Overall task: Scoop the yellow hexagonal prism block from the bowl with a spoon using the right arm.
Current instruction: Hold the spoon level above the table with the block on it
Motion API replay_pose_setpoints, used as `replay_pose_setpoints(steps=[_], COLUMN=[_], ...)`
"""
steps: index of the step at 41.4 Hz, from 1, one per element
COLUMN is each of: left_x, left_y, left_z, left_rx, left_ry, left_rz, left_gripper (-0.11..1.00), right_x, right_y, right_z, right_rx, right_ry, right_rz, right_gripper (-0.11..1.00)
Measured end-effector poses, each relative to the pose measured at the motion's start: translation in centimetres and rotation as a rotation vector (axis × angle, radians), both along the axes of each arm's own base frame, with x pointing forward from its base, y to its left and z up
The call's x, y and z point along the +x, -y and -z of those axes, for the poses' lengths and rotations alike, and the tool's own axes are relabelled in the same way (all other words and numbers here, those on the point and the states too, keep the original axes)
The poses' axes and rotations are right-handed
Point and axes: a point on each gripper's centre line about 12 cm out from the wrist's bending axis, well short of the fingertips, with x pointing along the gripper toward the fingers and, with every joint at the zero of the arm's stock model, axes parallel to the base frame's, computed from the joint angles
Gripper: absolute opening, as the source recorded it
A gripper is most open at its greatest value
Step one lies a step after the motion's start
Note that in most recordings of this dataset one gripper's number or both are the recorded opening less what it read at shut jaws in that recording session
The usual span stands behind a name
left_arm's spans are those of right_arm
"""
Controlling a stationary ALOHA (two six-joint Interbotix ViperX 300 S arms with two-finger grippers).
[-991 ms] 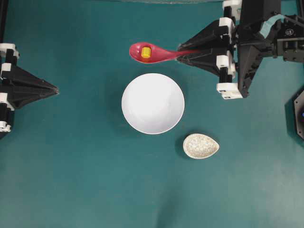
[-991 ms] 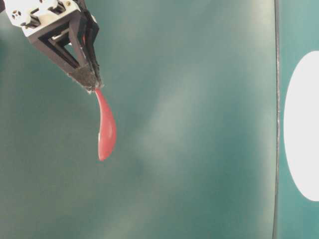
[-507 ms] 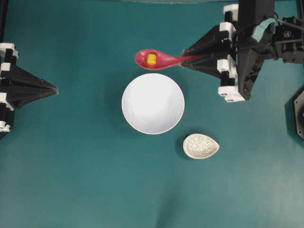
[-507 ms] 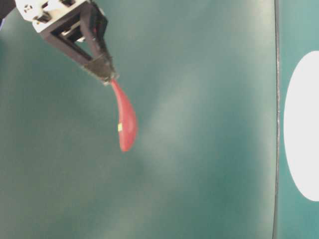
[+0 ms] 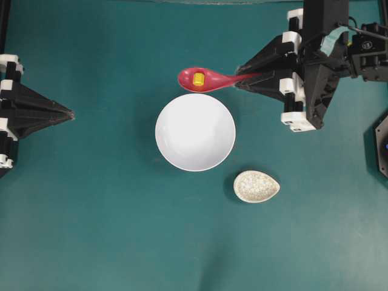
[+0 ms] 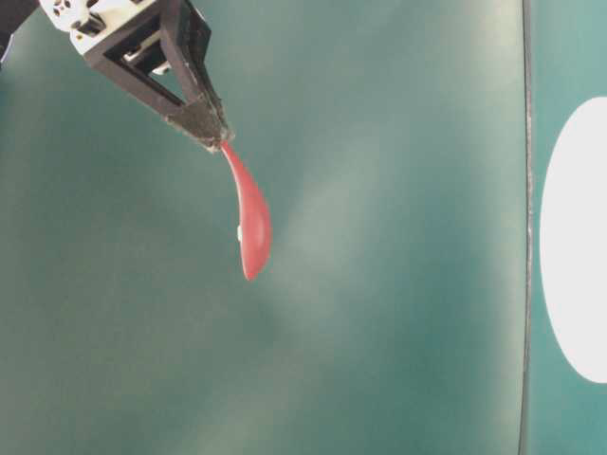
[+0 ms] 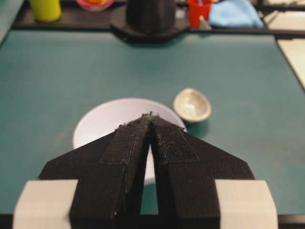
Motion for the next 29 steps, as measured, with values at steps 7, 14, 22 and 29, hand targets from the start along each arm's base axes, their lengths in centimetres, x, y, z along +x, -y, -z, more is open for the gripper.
replay_pose_setpoints(steps=[7,14,22,29], left_x=[0.0,0.0,0.02,0.0], left_y=[0.0,0.0,0.0,0.0], left_z=[0.0,0.0,0.03,0.0], left_rx=[-0.002,-0.002,0.0,0.0], left_ry=[0.0,0.0,-0.002,0.0], left_rz=[0.0,0.0,0.0,0.0], left_gripper=[0.05,0.05,0.05,0.05], right_x=[0.02,0.01,0.03,0.03], right_y=[0.01,-0.05,0.01,0.02], right_z=[0.07,0.0,0.05,0.06], right_rx=[-0.004,-0.003,-0.007,-0.022], right_ry=[-0.004,0.0,-0.002,-0.004], right_rz=[-0.002,-0.003,-0.003,-0.006], right_gripper=[0.24,0.24,0.24,0.24])
